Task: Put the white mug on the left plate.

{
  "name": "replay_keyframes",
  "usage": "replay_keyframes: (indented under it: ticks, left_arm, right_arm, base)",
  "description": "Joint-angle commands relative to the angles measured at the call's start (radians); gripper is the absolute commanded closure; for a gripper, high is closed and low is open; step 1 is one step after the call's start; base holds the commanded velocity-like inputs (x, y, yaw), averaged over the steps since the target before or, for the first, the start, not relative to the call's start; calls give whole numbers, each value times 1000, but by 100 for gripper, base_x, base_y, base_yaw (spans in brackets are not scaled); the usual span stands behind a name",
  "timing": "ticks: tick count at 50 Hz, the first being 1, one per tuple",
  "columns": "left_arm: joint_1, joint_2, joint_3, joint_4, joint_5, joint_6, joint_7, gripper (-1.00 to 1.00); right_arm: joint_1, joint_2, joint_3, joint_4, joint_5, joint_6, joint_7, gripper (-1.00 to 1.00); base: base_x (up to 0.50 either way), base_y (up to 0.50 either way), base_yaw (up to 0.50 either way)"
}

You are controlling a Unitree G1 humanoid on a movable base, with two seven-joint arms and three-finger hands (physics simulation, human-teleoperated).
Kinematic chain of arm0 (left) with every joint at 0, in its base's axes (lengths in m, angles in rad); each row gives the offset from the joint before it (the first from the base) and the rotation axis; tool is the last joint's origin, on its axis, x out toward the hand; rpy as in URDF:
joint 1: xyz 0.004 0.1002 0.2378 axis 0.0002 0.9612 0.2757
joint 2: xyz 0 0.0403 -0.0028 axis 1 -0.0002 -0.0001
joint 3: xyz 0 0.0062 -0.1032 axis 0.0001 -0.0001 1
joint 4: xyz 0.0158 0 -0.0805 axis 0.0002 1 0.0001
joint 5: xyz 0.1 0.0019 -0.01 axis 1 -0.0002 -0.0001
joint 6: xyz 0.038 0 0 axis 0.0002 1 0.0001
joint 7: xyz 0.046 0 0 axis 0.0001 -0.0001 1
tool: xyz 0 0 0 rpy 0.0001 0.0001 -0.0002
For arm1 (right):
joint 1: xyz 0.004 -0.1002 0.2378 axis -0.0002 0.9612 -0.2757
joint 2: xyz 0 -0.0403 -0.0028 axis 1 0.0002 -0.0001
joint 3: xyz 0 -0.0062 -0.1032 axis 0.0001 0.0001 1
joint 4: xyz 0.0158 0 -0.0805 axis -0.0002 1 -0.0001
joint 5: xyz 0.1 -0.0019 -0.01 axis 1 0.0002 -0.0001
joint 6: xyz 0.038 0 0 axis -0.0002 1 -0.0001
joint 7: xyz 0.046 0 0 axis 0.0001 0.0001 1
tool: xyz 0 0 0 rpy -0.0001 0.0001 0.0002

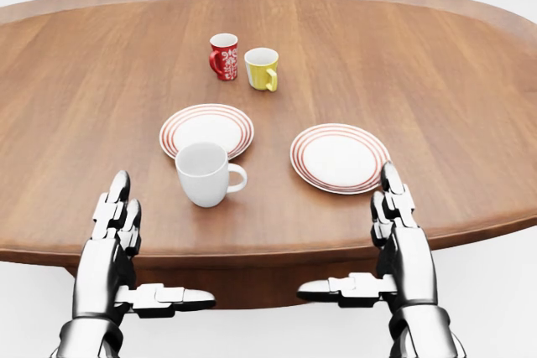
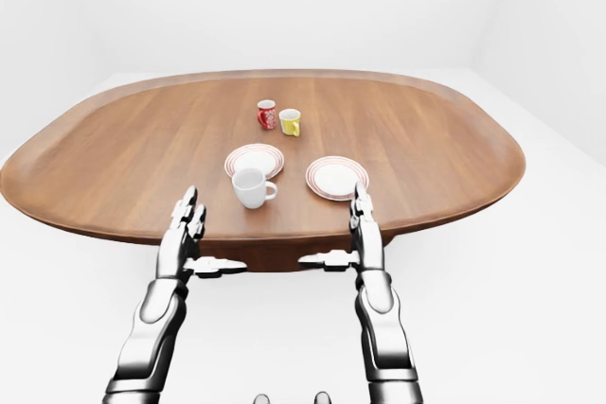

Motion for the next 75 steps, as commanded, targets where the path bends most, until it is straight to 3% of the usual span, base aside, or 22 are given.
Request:
replay_keyframes:
  ticks: [1,7,8,10,11,12,14,15,38,75]
  left_arm:
    - [-10,13,27,22,-12,-3,-21,-100]
    - [-6,16,21,13,1,-11,-26,-100]
    - [-4,15,22,3,0,-4,-27,-100]
    - [2,18,21,-52,9,18,-24,-100]
    - [8,22,27,-201,13,73,-17,-100]
    - [6,23,33,-292,2,90,-22,-100]
    - [-15,31,59,-479,-24,90,-27,-100]
    - [-18,39,63,-485,3,90,-23,-100]
    - [-20,28,73,-387,-7,90,-21,-100]
    - [-13,29,71,-367,-1,90,-28,-100]
  right_arm:
    - [-11,-9,-34,-39,67,53,-1,-100]
    - [-7,-13,-34,-124,89,53,0,-100]
    - [-7,-15,-35,-145,91,53,1,-100]
    - [-7,-16,-42,-216,105,53,-4,-100]
    - [-9,-18,-53,-334,135,53,-14,-100]
    - [-14,-18,-62,-405,166,53,-16,-100]
    - [-38,-33,-81,-541,208,53,-25,-100]
    - [-41,-36,-83,-541,201,53,-28,-100]
    - [-31,-46,-113,-522,254,53,-25,-100]
    - [-27,-38,-110,-502,202,53,-8,-100]
  base:
    - [0,0,0]
    - [0,0,0]
    - [0,0,0]
    - [0,0,0]
    - [0,0,0]
    - [0,0,0]
    - [0,0,0]
    - [0,0,0]
    - [0,1,0]
    - [0,50,0]
